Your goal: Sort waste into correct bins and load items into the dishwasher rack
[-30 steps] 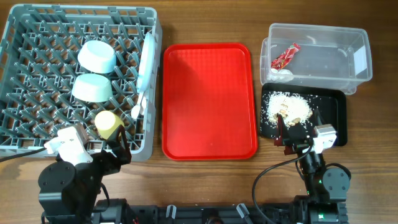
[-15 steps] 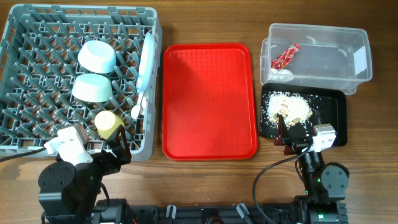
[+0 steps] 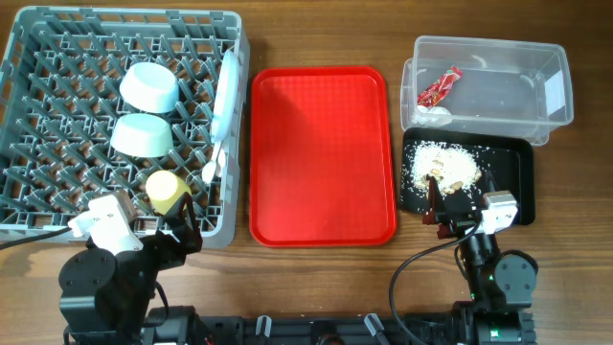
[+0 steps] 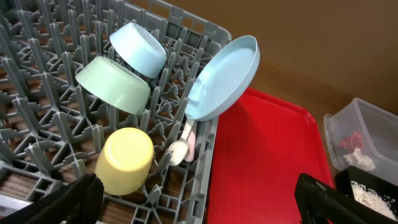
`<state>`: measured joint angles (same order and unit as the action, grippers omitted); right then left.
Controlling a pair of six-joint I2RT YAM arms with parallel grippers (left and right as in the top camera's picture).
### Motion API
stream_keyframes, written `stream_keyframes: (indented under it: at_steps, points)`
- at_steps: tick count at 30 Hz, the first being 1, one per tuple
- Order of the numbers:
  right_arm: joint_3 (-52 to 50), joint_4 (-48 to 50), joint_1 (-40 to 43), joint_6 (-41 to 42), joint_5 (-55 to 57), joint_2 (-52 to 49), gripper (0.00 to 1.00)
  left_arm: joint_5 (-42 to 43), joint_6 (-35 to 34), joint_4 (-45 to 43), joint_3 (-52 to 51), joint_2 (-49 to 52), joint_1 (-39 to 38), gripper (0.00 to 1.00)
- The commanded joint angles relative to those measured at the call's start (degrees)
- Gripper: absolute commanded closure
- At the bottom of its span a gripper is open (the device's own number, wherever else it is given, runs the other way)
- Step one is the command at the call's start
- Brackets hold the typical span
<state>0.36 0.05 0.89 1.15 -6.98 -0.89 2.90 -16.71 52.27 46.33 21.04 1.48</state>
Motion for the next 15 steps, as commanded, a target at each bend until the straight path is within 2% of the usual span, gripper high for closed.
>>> stream_keyframes:
  at_steps: [1,8,11,15]
  points:
    - [-0.07,0.28,-0.33,-0.76,1.03,0.68,0.0,0.68,-0.44,-0.13,-0.15,-0.39,-0.24,0.0]
    - [-0.07,0.28,-0.33,-0.74,1.05,0.68,0.0,0.46,-0.17,-0.02,-0.15,-0.39,-0.24,0.0]
    - [-0.07,0.28,-0.33,-0.76,1.05,0.68,0.0,-3.67,-0.02,3.39,-0.15,-0.39,-0.24,0.0]
    - [-0.07,0.28,-0.33,-0.76,1.05,0.68,0.0,-4.04,-0.02,8.76,-0.17,-0.39,-0.24,0.0]
